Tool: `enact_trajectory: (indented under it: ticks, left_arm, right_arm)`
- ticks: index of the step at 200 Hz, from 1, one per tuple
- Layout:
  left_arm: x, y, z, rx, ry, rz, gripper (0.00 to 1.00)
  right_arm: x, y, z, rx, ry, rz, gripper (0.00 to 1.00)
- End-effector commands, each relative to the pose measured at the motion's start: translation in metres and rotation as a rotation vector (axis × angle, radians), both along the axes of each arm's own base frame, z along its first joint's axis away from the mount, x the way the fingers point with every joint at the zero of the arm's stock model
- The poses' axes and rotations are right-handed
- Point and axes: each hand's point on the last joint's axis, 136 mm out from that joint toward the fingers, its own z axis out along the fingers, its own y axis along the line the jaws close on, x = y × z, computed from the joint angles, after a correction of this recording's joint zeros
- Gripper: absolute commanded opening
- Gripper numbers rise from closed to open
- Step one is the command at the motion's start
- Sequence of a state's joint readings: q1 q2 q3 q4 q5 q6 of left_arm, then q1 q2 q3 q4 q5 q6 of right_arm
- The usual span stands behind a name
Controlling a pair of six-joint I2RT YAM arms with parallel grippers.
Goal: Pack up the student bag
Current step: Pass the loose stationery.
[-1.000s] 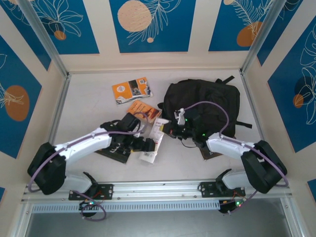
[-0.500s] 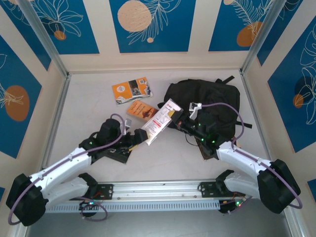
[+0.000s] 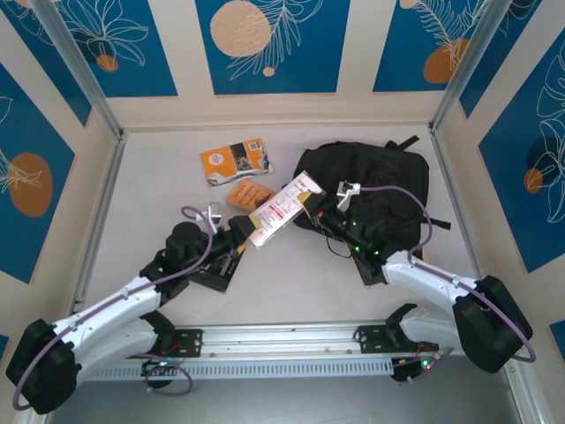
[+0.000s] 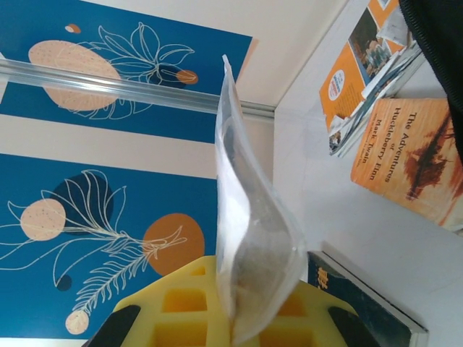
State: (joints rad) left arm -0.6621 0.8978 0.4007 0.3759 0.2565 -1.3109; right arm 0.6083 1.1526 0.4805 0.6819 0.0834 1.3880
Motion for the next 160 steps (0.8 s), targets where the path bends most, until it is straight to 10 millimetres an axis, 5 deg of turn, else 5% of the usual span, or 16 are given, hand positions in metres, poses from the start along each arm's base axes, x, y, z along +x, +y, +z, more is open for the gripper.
enact_trajectory:
  ticks: [1,57,96,125,139,160]
  left_arm:
    - [0.005,-0.005,0.012,-0.051,-0.037,0.007,0.71]
    - [0.007,-0.007,0.017,-0.051,-0.051,0.004,0.48]
    - [0.007,-0.005,0.011,-0.038,-0.036,0.014,0.15]
    - [0.006,-0.008,0.014,-0.043,-0.039,-0.001,0.0]
    - [0.006,-0.007,0.014,-0.037,-0.039,0.003,0.0]
    - [0.006,0.001,0.012,0.0,-0.047,0.028,0.0]
  right_arm:
    - [0.004,0.0,0.021,0.066,-0.044,-0.032,0.0]
    - [0.005,0.001,0.013,0.042,-0.037,-0.03,0.0]
    - [0.004,-0.004,0.005,0.004,-0.017,-0.051,0.0]
    - [0.004,-0.004,0.0,-0.001,-0.002,-0.049,0.0]
    - [0.004,-0.004,-0.001,-0.014,-0.005,-0.049,0.14]
    - [0.004,-0.012,-0.007,-0.102,0.021,-0.07,0.51]
